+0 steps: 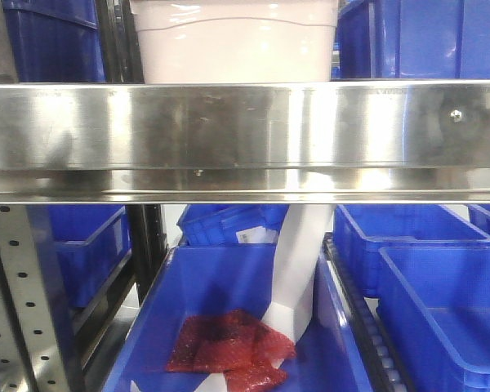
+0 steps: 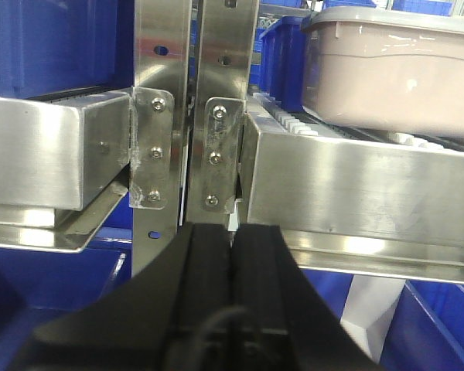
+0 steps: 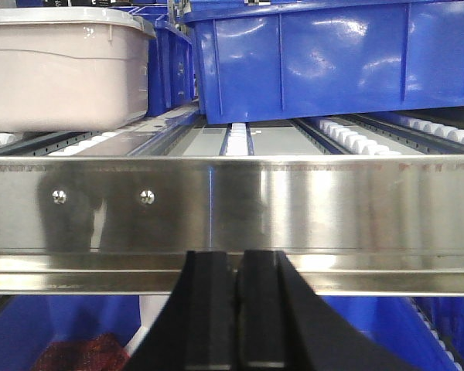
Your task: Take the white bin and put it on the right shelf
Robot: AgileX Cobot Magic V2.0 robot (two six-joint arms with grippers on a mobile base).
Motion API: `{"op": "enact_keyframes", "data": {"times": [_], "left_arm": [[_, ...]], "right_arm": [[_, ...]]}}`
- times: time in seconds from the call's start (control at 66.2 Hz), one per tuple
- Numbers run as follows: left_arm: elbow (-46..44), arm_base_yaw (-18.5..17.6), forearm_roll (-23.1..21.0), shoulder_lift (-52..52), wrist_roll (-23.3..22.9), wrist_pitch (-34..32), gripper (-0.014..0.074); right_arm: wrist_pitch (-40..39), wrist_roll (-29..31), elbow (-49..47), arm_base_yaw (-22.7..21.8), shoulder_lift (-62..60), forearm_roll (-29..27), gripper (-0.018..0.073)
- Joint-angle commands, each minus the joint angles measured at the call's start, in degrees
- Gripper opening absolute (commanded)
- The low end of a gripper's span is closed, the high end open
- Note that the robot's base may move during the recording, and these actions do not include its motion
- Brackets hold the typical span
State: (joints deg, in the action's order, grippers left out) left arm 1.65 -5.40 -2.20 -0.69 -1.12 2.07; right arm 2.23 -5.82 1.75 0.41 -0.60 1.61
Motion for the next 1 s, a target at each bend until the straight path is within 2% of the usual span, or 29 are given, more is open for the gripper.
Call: {"op": "enact_keyframes", "data": {"times": [0.0,0.982], "left_arm": [[-0.03,-0.50,0.07,-0.59,-0.67,-4.40,-0.0118],[-0.03,-0.50,0.07,-0.59,-0.58,-4.40,-0.0118]], "right_arm": [[-5.05,0.36,-0.13,0.10,-0.98,-0.13,0.0055],[-5.05,0.36,-0.13,0.10,-0.98,-0.13,0.0055]]}}
